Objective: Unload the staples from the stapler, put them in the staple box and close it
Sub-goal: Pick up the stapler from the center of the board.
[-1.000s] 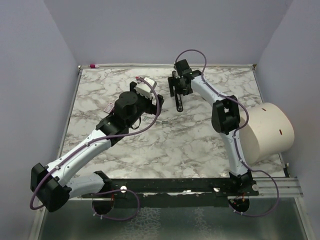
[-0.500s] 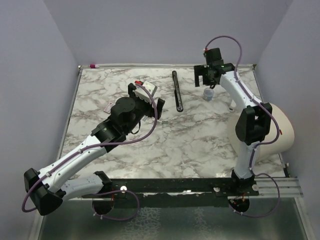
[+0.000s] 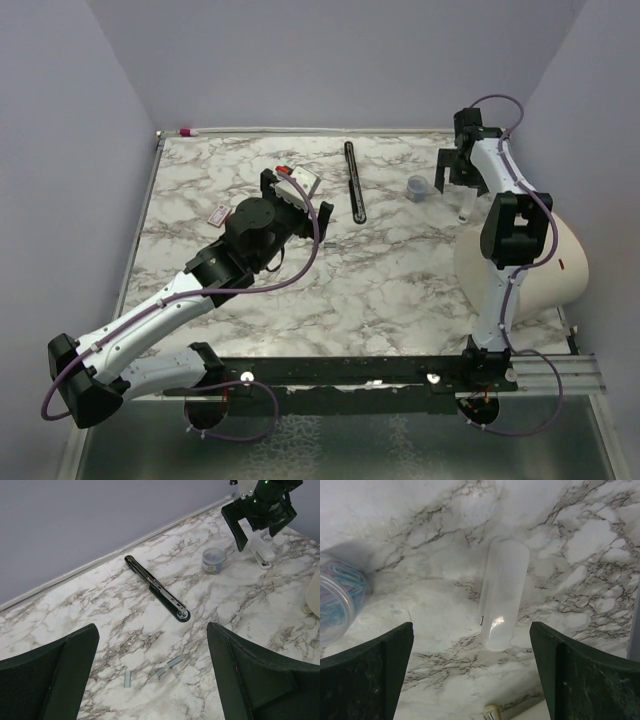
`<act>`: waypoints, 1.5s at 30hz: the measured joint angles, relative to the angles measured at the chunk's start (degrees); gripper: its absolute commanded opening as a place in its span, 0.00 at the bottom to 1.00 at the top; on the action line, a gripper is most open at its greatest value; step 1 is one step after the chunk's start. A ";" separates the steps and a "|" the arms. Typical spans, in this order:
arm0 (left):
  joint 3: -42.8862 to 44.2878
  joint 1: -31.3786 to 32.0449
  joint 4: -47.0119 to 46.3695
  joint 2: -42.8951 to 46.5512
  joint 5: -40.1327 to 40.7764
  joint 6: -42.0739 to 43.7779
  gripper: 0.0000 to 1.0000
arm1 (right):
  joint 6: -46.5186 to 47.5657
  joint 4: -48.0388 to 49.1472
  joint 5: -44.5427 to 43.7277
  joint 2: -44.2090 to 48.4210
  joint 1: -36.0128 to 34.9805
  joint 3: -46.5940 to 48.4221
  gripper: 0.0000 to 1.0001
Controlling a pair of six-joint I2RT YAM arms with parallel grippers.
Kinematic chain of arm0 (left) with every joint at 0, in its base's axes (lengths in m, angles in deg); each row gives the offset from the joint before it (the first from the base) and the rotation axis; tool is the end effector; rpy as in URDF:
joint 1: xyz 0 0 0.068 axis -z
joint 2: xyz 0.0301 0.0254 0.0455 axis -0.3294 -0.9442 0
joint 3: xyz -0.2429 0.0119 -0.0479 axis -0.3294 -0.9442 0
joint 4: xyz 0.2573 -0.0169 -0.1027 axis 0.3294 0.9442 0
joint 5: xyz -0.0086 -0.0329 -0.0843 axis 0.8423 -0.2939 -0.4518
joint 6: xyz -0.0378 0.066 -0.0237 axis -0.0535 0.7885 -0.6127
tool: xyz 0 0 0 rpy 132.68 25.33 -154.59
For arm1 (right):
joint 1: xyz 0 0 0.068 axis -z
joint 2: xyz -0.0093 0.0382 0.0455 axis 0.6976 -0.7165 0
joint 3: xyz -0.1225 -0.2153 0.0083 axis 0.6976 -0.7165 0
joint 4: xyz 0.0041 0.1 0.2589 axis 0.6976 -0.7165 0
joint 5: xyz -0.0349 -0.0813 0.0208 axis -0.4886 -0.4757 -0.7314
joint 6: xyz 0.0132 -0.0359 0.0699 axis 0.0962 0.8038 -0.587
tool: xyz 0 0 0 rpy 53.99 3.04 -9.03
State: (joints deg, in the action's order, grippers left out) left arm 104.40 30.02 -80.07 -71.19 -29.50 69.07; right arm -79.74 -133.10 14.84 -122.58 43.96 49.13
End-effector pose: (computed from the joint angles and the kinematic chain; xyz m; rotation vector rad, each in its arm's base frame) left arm 0.2131 -0.2163 0.3603 0.4890 1.5708 -0.3960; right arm 0.4730 -0.0164 0.1824 0.3330 2.7223 -0.3269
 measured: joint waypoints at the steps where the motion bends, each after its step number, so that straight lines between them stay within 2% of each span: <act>1: 0.00 0.02 0.00 0.00 0.09 0.04 0.93 | -0.17 -0.70 -0.15 -0.46 -0.04 -0.02 0.99; 12: 0.00 0.11 0.02 0.00 0.20 0.24 0.93 | -0.15 -1.68 1.18 -0.68 3.52 -5.70 0.95; 18: 0.00 0.11 0.00 0.00 0.24 0.37 0.93 | 0.09 -1.31 3.21 -1.05 5.70 -6.34 0.79; 22: 0.00 0.11 0.00 0.00 0.24 0.46 0.93 | 0.07 -0.94 4.48 -1.60 6.27 -6.32 0.77; 27: 0.00 0.09 0.00 0.00 0.24 0.48 0.93 | 0.09 -0.98 5.90 -2.91 6.27 -5.18 0.61; 36: 0.00 -0.13 0.00 0.00 0.24 0.66 0.93 | 0.59 -0.96 6.95 -3.78 6.29 -4.81 0.14; 40: 0.00 -0.20 0.00 0.00 0.24 0.66 0.93 | 0.68 -0.92 7.61 -3.78 6.34 -4.81 0.03; 45: 0.00 -0.46 0.00 0.00 0.24 0.63 0.93 | 1.18 -0.61 10.23 -3.45 6.36 -4.98 0.01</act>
State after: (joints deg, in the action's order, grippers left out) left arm 104.40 29.56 -80.07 -71.19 -29.26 69.70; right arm -78.55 -133.71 25.07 -126.03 50.32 44.15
